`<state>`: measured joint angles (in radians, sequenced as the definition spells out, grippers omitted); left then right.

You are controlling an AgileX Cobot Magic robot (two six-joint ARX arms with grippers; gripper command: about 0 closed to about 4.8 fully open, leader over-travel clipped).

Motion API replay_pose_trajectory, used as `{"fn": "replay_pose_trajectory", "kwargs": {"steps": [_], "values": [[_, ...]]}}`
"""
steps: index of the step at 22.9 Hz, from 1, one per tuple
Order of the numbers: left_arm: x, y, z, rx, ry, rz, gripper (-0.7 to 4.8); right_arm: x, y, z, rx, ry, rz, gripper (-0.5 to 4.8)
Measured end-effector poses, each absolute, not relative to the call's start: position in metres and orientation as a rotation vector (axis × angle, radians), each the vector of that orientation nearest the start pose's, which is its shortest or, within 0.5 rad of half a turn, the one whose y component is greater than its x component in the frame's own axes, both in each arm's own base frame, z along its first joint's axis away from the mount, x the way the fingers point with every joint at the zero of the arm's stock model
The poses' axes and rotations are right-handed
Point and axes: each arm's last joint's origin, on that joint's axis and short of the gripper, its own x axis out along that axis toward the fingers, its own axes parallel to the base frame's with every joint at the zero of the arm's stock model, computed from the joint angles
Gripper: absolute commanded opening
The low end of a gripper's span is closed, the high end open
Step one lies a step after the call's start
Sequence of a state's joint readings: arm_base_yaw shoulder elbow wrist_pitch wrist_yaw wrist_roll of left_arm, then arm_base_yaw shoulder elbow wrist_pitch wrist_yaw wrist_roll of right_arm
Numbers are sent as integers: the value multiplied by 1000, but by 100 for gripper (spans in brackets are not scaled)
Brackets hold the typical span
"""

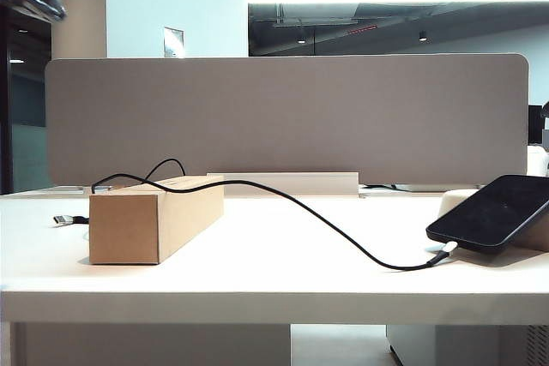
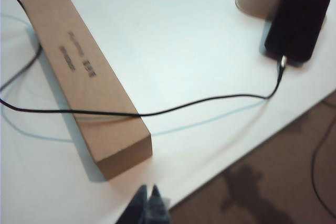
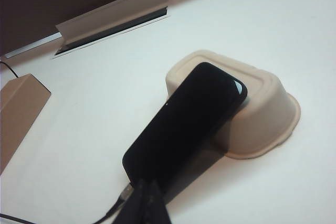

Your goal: Pick up the charging cable and the phone, plug the charging cable into the charging port on the phone, and finally place them back on the table.

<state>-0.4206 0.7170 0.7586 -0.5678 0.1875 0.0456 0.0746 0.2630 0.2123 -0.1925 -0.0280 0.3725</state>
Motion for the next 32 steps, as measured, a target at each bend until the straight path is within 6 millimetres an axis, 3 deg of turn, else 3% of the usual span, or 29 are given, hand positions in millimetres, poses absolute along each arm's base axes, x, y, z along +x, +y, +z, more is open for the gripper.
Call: {"fn": "replay_pose_trajectory", "kwargs": {"steps": [5,8,19,21,32], "values": [[110,-53,287,37,344,-533,-6,99,8,185,357,218,62,-8],[102,-48,268,-46,272,-456,-6,96,7,180,336,172,53,-8],[104,-59,196,-17,287,-433,-6,95,7,179,306,157,53,-8],[105,-59,181,-4,263,-433,-6,97,7,169,302,181,50,-8],[103,-58,145,-3,249,-434,-6,99,7,152,300,225,43,-8]]}}
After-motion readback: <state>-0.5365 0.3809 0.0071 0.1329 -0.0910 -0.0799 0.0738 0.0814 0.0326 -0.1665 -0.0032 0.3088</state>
